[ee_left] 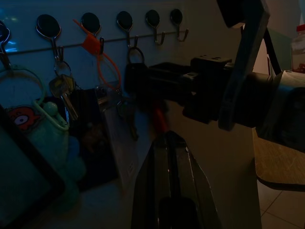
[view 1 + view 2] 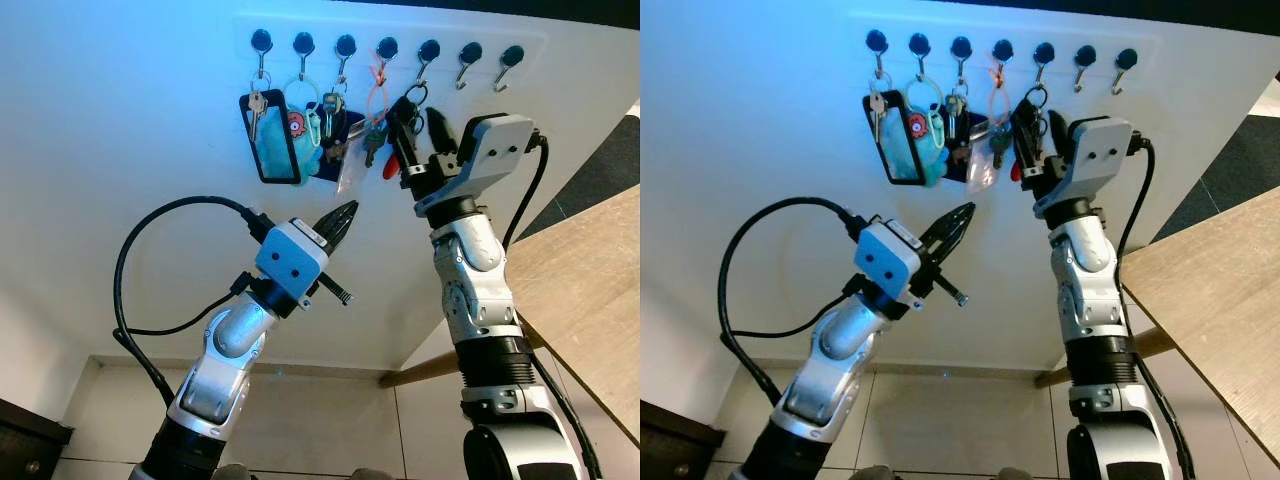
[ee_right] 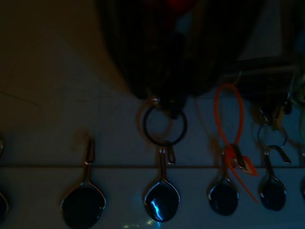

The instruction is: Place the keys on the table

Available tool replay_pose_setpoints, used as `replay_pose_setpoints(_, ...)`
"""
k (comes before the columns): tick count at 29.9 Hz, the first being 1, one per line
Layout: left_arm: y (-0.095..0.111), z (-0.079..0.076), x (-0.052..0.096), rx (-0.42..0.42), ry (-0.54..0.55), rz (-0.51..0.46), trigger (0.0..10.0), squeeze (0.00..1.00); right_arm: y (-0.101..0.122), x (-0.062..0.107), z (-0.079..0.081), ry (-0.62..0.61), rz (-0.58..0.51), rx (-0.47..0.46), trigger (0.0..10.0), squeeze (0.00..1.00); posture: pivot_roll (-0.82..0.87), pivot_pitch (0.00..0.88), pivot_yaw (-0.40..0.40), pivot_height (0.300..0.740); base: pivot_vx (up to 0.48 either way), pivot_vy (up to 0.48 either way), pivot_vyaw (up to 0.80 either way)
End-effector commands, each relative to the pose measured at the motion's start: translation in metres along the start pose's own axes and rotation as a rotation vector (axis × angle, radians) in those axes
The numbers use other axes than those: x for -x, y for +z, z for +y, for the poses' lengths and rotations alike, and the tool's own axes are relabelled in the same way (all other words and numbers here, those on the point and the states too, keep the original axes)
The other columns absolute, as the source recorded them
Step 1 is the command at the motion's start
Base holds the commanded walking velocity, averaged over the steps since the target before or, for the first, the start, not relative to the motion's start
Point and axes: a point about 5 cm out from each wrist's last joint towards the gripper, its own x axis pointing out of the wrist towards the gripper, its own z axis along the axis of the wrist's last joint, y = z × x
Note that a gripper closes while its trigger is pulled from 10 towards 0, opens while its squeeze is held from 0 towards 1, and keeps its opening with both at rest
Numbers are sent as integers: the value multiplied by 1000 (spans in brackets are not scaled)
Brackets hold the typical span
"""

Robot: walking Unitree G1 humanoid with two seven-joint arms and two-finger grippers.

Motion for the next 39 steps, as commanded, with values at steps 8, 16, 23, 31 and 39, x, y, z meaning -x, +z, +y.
replay_pose_setpoints(8,-1,-5,2,-2,-30,16,10000,0,-6,-1,-1,-8,40,-24,706,0,75,78,-61,740,0,0,0)
replay_pose_setpoints(16,-2,-5,1,-3,-32,16,10000,0,-2,-3,-1,-9,21,-23,549,0,74,76,-59,740,0,0,0)
replay_pose_setpoints(23,-1,-5,0,-1,-31,9,10000,0,11,-3,1,-8,-60,-13,745,0,71,74,-58,740,0,0,0)
replay_pose_setpoints(31,0,-6,0,1,-36,4,10000,0,24,-5,7,-8,-124,-17,1059,0,69,69,-58,740,0,0,0)
replay_pose_setpoints(39,-1,-8,1,0,-44,3,10000,0,26,-4,13,-6,-139,-32,1373,0,66,61,-59,740,0,0,0)
